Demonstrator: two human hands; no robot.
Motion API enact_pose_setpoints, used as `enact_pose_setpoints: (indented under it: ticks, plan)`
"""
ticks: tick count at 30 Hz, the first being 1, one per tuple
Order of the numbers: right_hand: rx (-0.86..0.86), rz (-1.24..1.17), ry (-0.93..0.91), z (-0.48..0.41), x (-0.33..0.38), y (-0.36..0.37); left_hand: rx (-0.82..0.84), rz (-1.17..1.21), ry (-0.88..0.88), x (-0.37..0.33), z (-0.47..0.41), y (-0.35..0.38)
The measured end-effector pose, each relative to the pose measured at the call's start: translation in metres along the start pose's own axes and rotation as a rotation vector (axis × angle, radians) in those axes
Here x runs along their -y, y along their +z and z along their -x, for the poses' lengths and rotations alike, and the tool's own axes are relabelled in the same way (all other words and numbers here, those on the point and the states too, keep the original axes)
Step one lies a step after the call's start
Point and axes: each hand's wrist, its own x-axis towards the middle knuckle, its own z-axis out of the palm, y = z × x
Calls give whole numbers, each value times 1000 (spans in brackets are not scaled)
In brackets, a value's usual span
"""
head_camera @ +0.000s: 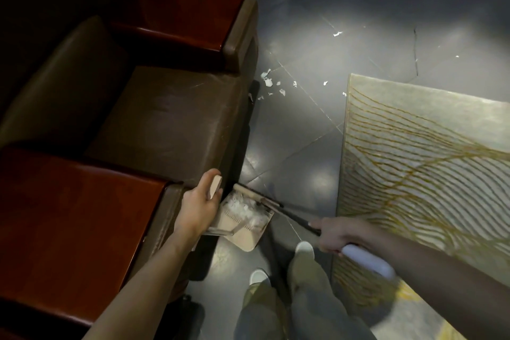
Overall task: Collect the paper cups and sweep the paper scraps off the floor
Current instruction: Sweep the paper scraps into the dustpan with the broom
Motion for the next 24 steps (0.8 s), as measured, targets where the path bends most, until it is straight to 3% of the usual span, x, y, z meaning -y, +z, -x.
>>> enact_pose_setpoints:
  ticks: [3, 8, 19, 24]
  plan:
    - [27, -27, -11, 14, -9, 2, 5, 13, 0, 0, 0, 0]
    - [-13, 138, 12, 36, -34, 5, -19, 23, 11, 7, 16, 1]
    - [-154, 77, 4, 71, -94, 48, -98, -46, 28, 26, 109, 30]
    - [-172, -253, 26, 80, -107, 87, -121, -37, 45, 46, 148, 37]
